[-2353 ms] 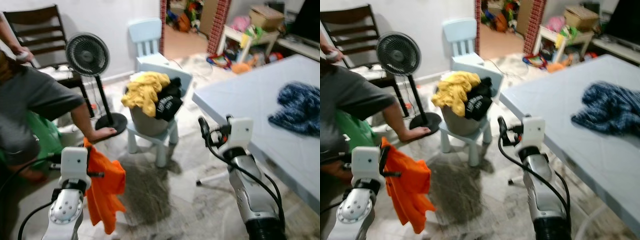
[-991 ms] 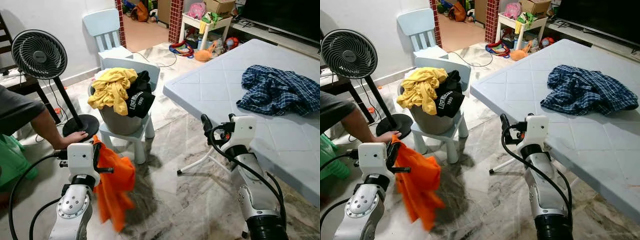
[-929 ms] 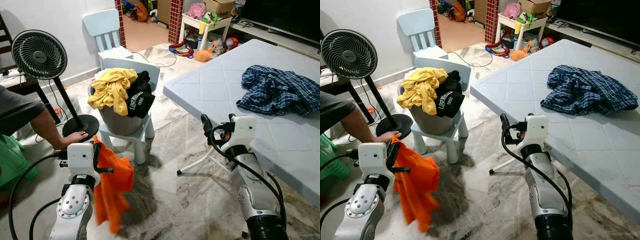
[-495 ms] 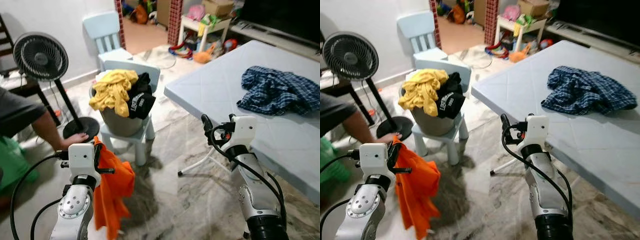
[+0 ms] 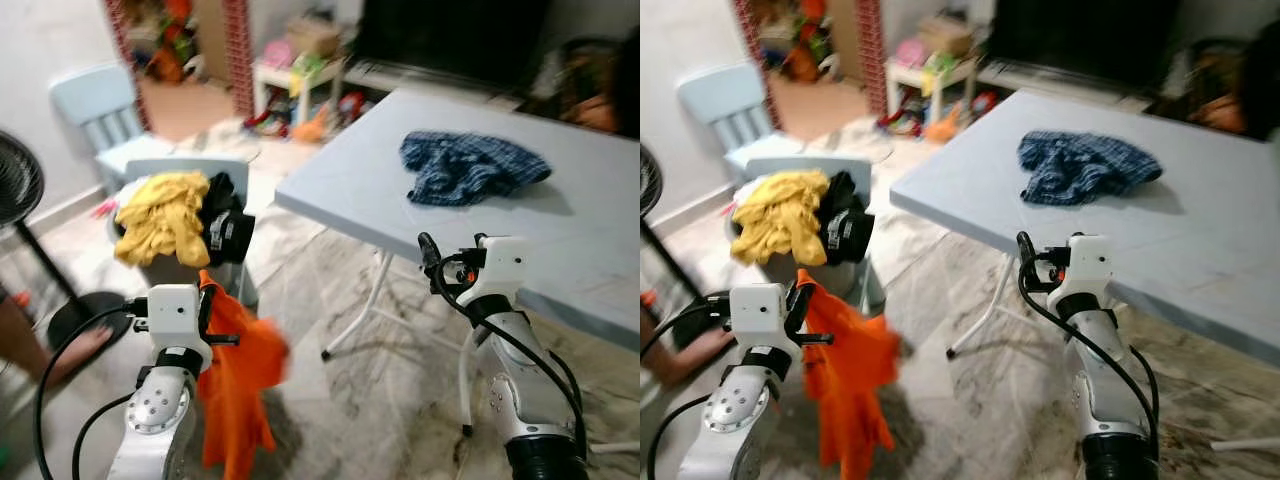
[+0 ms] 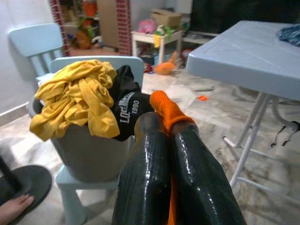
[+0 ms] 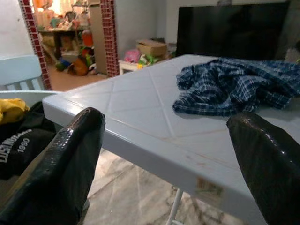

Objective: Hang hanger

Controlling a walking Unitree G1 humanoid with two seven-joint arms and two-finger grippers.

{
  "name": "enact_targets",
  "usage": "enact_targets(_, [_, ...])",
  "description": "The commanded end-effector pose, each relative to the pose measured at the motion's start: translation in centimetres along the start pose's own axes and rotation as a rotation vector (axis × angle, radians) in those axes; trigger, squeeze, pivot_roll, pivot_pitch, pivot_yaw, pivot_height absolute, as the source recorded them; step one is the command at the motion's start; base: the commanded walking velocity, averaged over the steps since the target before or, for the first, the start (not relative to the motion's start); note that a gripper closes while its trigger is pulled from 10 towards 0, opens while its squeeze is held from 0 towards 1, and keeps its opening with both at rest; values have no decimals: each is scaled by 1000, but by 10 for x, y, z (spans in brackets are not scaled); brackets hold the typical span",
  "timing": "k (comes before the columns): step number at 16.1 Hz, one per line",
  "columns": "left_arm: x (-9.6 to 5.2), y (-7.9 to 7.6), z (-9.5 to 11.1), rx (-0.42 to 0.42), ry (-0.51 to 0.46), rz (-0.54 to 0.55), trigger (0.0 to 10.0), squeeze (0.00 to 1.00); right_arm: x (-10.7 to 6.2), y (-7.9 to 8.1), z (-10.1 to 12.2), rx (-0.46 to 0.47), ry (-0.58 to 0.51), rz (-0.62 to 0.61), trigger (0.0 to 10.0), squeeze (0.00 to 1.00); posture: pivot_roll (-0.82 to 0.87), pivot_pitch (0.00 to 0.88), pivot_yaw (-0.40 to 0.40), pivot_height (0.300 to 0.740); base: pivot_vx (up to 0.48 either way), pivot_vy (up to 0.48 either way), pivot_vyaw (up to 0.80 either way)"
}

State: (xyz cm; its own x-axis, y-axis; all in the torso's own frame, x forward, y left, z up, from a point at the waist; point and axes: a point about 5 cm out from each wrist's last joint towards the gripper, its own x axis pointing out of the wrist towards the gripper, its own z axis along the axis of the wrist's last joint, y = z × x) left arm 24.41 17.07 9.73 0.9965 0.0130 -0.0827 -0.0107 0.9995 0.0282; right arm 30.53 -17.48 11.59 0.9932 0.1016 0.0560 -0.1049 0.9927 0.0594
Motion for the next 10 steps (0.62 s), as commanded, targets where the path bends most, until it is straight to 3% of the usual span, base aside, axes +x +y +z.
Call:
enact_targets(1, [-1,5,8,6,-47,6,10000,0,5,11,7,12,-27,36,10000,0,-50,0,-3,740,0,0,0])
enact_targets(10, [-3,-2,9,-80,-50,-80,10000,0,4,10,8,11,-29,37,10000,0,-59,0,-3,740,0,0,0])
